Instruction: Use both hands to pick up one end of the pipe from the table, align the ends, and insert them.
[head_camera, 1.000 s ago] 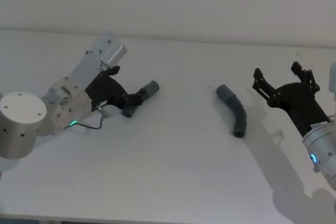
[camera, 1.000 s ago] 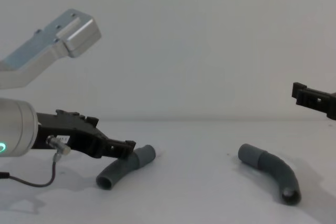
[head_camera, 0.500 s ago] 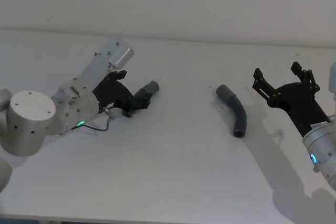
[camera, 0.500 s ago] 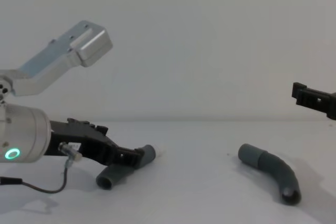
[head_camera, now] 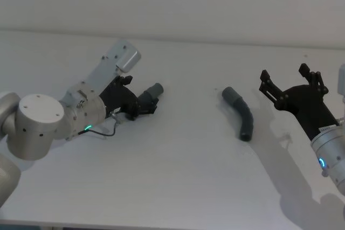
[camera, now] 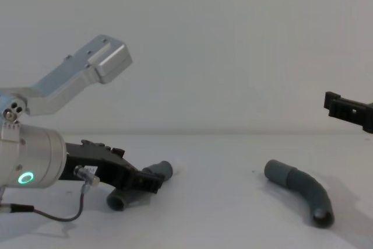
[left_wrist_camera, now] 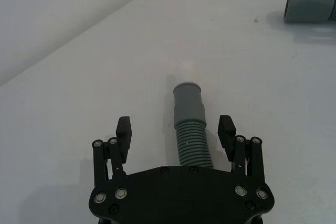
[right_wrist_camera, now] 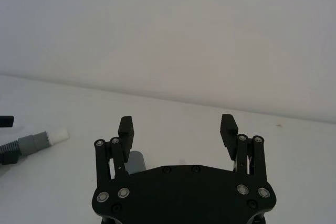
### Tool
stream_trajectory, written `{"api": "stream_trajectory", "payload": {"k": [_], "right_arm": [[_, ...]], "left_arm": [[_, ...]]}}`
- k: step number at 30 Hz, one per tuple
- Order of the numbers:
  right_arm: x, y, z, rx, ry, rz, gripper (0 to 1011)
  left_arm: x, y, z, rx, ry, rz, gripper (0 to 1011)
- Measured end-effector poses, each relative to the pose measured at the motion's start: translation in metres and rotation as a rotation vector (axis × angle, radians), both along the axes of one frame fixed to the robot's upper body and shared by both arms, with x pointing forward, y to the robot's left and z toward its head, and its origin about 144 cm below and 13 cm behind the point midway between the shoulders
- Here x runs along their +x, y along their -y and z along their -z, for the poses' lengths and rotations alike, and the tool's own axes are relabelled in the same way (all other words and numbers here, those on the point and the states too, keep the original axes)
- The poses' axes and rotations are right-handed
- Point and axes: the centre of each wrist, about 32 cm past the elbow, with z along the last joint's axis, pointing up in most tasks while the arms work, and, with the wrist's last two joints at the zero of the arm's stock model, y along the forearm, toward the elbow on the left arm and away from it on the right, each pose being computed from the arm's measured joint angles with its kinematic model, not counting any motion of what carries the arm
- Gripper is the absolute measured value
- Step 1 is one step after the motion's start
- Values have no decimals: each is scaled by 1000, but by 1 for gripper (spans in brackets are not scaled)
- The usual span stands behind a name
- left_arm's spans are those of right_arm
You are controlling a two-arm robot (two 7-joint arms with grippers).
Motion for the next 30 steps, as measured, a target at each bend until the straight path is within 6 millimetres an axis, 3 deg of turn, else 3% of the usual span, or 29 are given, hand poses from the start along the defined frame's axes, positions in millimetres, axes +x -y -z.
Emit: {"api": "stream_trajectory", "payload": {"k": [30], "right_arm": [[0,0,0,0,0,0,1003]], "left_arm": [[5,6,-4,3,-64,-19,1002]]}}
